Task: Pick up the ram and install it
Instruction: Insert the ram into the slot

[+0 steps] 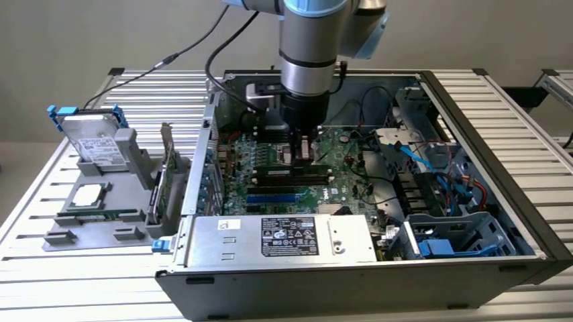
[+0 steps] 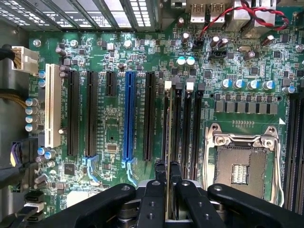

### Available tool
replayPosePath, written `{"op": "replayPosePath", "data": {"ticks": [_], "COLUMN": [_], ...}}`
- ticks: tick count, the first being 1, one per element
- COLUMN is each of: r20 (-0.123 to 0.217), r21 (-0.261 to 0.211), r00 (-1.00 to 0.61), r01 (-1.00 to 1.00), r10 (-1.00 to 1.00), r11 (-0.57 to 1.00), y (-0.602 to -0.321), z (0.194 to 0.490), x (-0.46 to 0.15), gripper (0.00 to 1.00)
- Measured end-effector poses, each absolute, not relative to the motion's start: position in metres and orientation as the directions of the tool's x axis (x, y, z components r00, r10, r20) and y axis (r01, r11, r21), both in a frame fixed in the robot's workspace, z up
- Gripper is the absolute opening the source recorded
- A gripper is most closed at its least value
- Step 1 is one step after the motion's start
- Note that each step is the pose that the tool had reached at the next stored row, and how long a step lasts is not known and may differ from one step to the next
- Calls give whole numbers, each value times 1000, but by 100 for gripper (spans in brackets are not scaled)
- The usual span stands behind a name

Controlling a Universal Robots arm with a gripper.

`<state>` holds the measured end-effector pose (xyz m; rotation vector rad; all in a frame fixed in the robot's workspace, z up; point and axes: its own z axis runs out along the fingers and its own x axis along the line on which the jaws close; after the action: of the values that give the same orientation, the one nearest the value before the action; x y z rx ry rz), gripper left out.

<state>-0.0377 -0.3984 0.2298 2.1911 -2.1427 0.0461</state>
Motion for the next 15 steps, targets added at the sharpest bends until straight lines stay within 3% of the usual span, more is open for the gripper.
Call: {"op": "replayPosePath", "data": {"ticks": [15], "r20": [78], "r21": [35], "r00": [25], "r01": [-999], "r10": [-997], "r11": [-22], "y": [-400], "z": [226], "x": [-35], "gripper": [14]}}
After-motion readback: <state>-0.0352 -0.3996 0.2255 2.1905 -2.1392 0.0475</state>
